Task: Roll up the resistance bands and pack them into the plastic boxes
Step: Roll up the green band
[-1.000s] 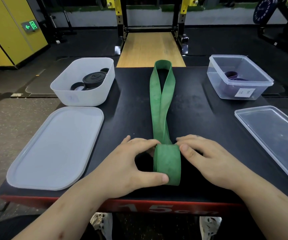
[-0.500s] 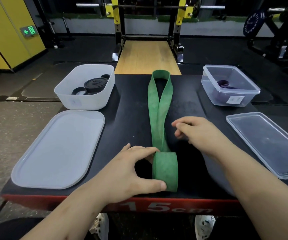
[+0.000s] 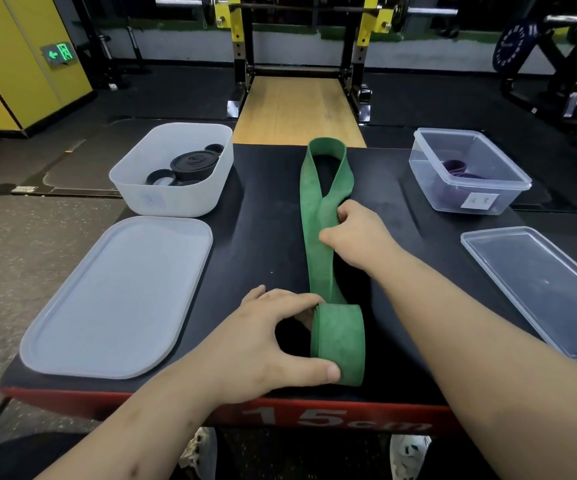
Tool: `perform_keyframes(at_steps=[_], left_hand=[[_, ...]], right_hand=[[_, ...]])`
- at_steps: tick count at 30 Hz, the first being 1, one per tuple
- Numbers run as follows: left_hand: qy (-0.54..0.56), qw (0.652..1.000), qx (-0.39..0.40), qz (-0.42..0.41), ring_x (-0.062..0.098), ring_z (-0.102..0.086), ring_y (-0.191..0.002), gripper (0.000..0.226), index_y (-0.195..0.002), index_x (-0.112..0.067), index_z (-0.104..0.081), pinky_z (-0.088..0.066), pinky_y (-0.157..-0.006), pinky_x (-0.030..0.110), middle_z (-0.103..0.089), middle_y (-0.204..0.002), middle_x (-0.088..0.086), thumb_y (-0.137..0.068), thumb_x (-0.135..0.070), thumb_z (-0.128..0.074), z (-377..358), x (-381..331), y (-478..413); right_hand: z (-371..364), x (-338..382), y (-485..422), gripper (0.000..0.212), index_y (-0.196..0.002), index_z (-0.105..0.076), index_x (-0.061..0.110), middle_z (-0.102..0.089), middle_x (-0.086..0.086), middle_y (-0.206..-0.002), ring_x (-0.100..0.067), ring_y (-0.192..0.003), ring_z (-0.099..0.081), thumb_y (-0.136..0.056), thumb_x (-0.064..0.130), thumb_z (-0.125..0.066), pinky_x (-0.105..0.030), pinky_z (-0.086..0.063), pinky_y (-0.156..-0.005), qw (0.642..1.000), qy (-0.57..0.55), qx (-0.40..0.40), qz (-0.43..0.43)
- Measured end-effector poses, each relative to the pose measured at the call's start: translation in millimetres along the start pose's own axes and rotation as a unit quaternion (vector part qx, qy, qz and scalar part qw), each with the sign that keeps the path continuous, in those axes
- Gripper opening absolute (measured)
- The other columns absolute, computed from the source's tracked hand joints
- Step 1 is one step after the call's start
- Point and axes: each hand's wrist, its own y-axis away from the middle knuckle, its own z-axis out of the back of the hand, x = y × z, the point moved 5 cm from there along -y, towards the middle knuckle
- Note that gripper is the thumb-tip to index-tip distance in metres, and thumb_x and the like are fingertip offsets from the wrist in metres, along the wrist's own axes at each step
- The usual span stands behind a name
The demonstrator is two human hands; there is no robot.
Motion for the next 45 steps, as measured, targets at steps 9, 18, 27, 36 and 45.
perform_keyframes(at_steps=[9, 18, 27, 36, 45], left_hand=[[0.004, 1.0, 0.001, 0.005, -0.007, -0.047, -0.125, 0.075, -0.132, -0.046, -0.059, -0.02, -0.123, 0.045, -0.059, -0.117, -0.026, -0.064, -0.071, -0.077, 0, 0, -1], [0.011, 1.0, -0.004, 0.009, -0.01, -0.046, -0.123, 0.074, -0.131, -0.045, -0.06, -0.024, -0.122, 0.047, -0.06, -0.114, -0.025, -0.063, -0.069, -0.077, 0, 0, -1], [0.007, 1.0, 0.002, 0.008, -0.006, -0.05, -0.123, 0.069, -0.129, -0.048, -0.059, -0.013, -0.125, 0.043, -0.062, -0.114, -0.022, -0.066, -0.069, -0.078, -1, 2, -1], [0.005, 1.0, 0.01, 0.022, -0.009, -0.045, -0.13, 0.079, -0.138, -0.048, -0.053, -0.004, -0.128, 0.038, -0.059, -0.12, -0.025, -0.067, -0.071, -0.078, -2, 6, 0], [0.008, 1.0, 0.005, 0.017, -0.008, -0.047, -0.128, 0.072, -0.133, -0.05, -0.056, -0.004, -0.127, 0.038, -0.061, -0.117, -0.023, -0.067, -0.069, -0.078, -1, 4, -1]], right_hand=[[1, 1, -11, 0.036, -0.117, -0.059, 0.031, -0.059, 0.0, -0.102, -0.019, -0.077, -0.057, -0.088, 0.011, -0.054, -0.029, -0.042, -0.059, 0.998, -0.068, 0.018, 0.006], [-9, -14, -34, 0.054, -0.127, -0.073, 0.03, -0.063, -0.001, -0.13, -0.021, -0.114, -0.066, -0.091, -0.003, -0.05, -0.04, -0.06, -0.092, 0.906, -0.42, 0.009, -0.051], [-6, -13, -46, 0.078, -0.151, -0.047, 0.021, -0.069, -0.016, -0.122, -0.034, -0.096, -0.075, -0.084, -0.018, -0.059, -0.046, -0.063, -0.07, 0.835, -0.54, 0.003, -0.105], [-19, -17, -54, 0.053, -0.126, -0.072, 0.025, -0.069, -0.007, -0.125, -0.025, -0.098, -0.075, -0.085, -0.009, -0.067, -0.042, -0.064, -0.083, 0.957, -0.288, 0.019, -0.012], [-13, -11, -62, 0.045, -0.126, -0.072, 0.022, -0.073, -0.005, -0.118, -0.023, -0.095, -0.076, -0.09, -0.003, -0.066, -0.042, -0.064, -0.085, 0.952, -0.304, 0.027, 0.021]])
